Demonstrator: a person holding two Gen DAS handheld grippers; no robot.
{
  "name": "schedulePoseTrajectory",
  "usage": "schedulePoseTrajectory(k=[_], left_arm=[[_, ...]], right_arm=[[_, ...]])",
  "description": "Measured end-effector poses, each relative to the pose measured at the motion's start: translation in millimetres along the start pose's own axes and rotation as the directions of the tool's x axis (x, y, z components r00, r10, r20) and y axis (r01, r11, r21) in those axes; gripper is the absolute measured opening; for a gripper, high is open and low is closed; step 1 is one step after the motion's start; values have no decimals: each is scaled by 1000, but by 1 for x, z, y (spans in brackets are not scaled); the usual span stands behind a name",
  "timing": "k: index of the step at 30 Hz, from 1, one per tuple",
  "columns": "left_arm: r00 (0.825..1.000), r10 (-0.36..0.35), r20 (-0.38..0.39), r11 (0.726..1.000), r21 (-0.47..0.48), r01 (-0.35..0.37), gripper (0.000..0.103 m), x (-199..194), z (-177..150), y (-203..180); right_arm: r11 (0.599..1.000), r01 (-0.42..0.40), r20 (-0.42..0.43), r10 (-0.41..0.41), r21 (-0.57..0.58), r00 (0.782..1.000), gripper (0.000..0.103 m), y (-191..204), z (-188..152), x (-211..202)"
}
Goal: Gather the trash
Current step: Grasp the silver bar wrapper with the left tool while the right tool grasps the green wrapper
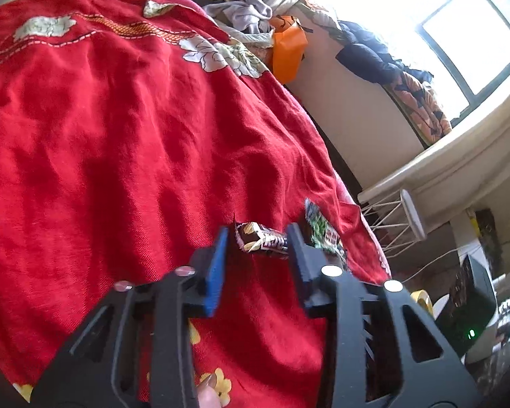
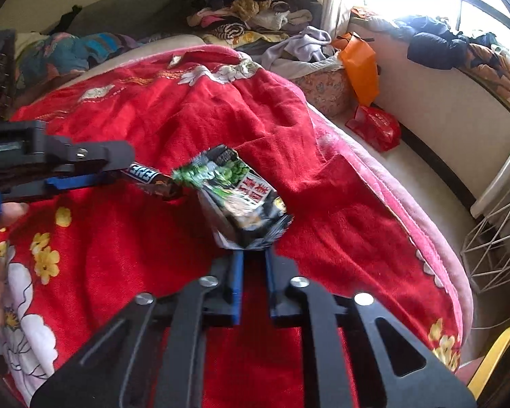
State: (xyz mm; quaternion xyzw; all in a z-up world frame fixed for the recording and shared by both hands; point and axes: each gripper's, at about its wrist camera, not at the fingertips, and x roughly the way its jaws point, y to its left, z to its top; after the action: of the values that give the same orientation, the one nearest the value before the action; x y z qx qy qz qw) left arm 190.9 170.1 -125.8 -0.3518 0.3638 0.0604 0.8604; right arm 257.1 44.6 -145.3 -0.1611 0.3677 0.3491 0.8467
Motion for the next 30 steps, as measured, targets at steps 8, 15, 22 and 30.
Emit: schedulePoseTrajectory(k=[8, 15, 22, 30], left_arm=[[1000, -23, 17, 999, 34, 22, 10, -10, -8, -9], [999, -33, 41, 994, 102, 29, 8, -24, -15, -27], [997, -46, 66, 988, 149, 36, 7, -38, -19, -37], [996, -59, 73, 970, 241, 40, 6, -66, -28, -45]], right_arm=[[993, -68, 60, 62, 101, 996, 2, -12, -11, -30], [987, -90, 102, 77, 131, 992, 1, -17, -18, -59], [977, -76, 97, 58, 201, 994, 10, -32, -14, -61], [914, -160, 85, 138, 373, 987, 38, -62, 6, -33]])
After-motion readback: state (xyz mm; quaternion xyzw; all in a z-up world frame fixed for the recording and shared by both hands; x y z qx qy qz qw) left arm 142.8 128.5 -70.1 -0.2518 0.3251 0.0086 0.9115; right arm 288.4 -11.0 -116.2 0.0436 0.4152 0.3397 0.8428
